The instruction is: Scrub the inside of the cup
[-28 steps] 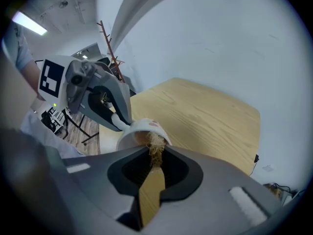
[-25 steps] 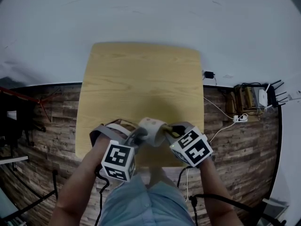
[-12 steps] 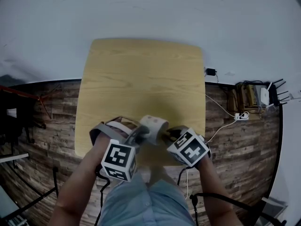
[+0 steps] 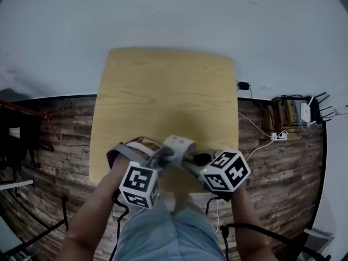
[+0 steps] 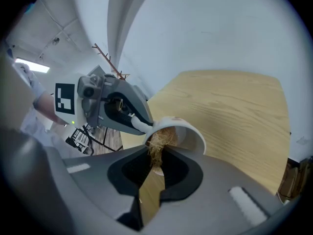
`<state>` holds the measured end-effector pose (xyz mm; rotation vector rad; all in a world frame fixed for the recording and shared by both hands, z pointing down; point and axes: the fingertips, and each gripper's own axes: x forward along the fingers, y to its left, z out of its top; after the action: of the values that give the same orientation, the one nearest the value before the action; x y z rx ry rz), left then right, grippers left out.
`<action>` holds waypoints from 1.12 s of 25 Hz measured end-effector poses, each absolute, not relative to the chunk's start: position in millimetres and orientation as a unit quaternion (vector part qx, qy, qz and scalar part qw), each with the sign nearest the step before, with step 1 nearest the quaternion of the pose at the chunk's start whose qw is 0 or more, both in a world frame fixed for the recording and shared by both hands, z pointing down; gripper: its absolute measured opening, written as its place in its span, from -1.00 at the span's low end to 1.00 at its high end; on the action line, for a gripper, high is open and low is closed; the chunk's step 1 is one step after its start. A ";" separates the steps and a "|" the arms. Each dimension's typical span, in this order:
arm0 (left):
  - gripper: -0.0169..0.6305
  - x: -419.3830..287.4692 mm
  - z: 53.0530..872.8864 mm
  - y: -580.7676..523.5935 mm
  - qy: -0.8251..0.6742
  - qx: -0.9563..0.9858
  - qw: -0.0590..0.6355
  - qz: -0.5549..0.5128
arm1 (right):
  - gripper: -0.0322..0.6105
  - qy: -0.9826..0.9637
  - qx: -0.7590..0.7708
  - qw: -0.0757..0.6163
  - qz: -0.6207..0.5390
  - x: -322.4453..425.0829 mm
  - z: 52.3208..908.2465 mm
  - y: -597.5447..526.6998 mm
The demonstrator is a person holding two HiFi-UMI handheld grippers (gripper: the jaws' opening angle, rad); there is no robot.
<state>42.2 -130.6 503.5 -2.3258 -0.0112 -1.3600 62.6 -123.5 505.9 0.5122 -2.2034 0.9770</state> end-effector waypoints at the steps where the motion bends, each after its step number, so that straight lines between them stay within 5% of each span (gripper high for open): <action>1: -0.73 41.0 504.0 -131.1 -0.002 -0.844 0.218 -0.490 | -0.75 -0.844 0.200 0.330 0.374 63.2 502.9 -124.8; 28: -0.73 -7.2 523.6 -133.2 0.106 -0.921 0.072 -0.369 | -0.74 -0.848 0.337 0.272 0.307 89.3 434.3 -128.6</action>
<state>-7.2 -133.2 523.6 -2.7676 0.3190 -1.1083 89.3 -128.6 434.3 0.9059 -2.2817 0.8263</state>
